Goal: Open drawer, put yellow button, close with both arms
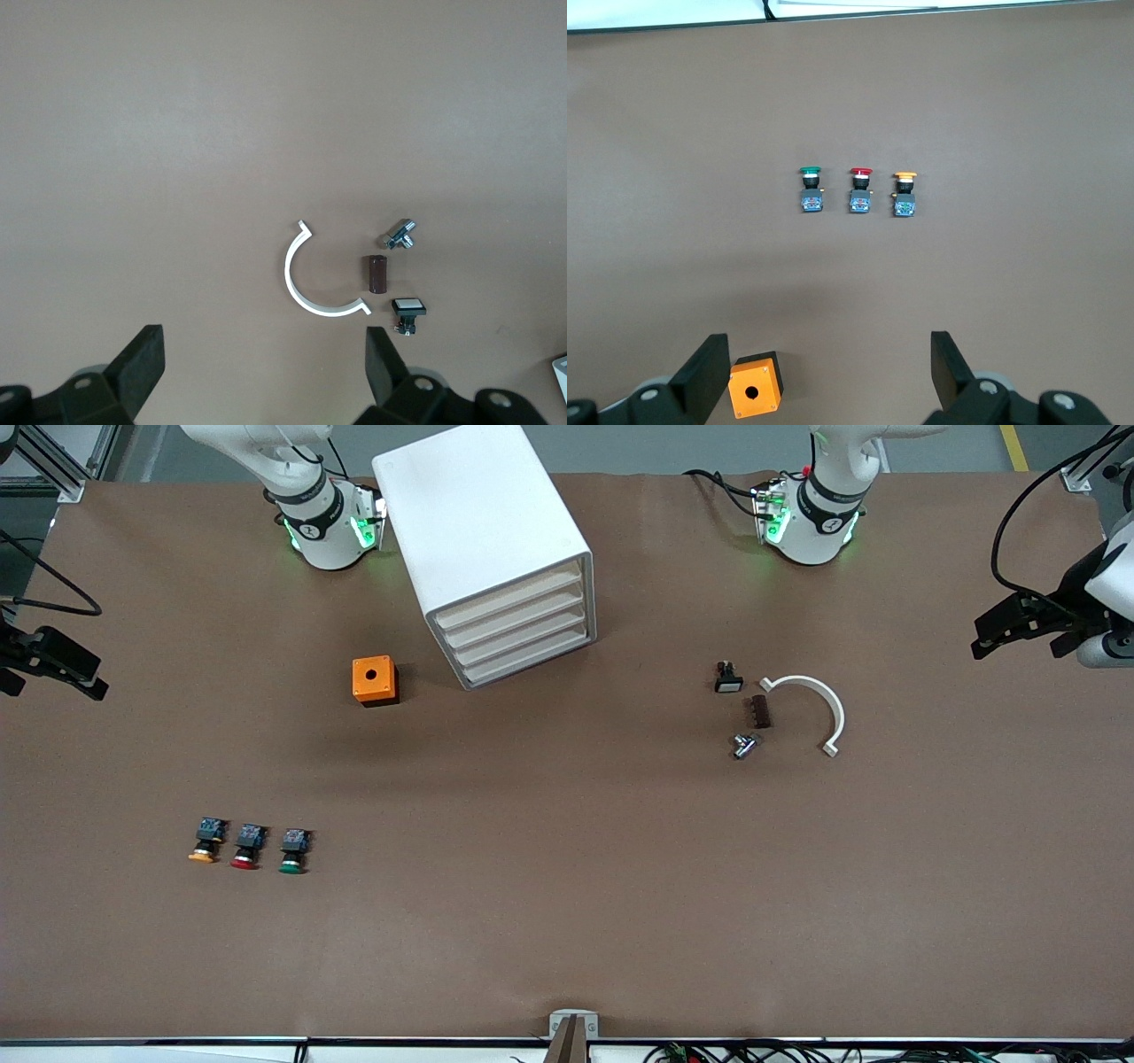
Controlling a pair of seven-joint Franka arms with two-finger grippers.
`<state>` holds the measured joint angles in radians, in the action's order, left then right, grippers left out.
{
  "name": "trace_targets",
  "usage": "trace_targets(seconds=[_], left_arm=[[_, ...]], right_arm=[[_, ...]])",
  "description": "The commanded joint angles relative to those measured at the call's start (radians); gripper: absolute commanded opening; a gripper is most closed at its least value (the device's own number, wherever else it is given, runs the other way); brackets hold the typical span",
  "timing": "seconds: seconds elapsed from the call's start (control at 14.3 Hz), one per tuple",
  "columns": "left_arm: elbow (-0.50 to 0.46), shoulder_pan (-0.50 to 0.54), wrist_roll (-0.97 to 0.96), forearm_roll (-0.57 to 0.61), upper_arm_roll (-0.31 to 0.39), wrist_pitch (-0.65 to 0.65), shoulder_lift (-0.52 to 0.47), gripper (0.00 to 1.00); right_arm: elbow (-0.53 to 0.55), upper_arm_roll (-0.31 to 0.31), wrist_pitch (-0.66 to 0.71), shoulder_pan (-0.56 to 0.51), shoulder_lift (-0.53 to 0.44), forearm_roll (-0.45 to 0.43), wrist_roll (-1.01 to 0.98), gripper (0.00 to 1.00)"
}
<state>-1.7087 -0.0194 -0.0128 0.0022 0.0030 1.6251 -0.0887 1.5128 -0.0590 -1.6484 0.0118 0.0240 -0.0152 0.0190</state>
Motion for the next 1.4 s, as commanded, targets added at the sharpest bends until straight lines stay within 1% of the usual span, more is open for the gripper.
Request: trace_targets(seconds=[0.0,0.28,0.42,0.56,0.77,0.91,0.98,1.12,1.26,1.33], left_arm=[[0.026,-0.005,-0.007,-0.002,0.002,-0.022,0.012,1.0],[0.027,-0.004,-0.009,-0.002,0.003,-0.022,0.014,1.0],[0.027,0.001,0.003,-0.002,0.006,-0.053,0.014,1.0],[0.026,0.002,0.004,-0.002,0.008,-0.067,0.015,1.0],[0.026,0.001,-0.012,-0.002,0.008,-0.067,0.061,1.0],[0.027,-0.008,-0.013,0.001,0.005,-0.065,0.105,1.0],[0.027,-0.01,-0.015,0.004,0.003,-0.065,0.119,1.0],[0.026,-0.011,-0.015,0.004,0.0,-0.065,0.133,1.0],[0.029,-0.02,-0.018,-0.001,-0.003,-0.067,0.148,1.0],[0.03,-0.024,-0.019,-0.002,-0.005,-0.068,0.161,1.0]], right_arm=[[-0.022,0.013,0.016,-0.02,0.01,0.006,0.015,1.0],[-0.02,0.013,0.032,-0.018,0.01,0.004,0.01,1.0],[-0.022,0.013,0.042,-0.018,0.008,0.004,0.007,1.0],[-0.023,0.013,0.08,-0.018,0.007,0.004,0.001,1.0],[-0.022,0.014,0.079,-0.013,0.014,0.006,0.004,1.0],[-0.016,0.016,0.079,-0.015,0.037,0.021,-0.007,1.0],[-0.013,0.014,0.084,-0.021,0.04,0.056,-0.048,1.0],[-0.003,0.014,0.085,-0.059,0.069,0.096,-0.125,1.0],[0.009,0.013,0.082,-0.069,0.092,0.098,-0.128,1.0],[0.012,0.011,0.084,-0.075,0.121,0.09,-0.128,1.0]])
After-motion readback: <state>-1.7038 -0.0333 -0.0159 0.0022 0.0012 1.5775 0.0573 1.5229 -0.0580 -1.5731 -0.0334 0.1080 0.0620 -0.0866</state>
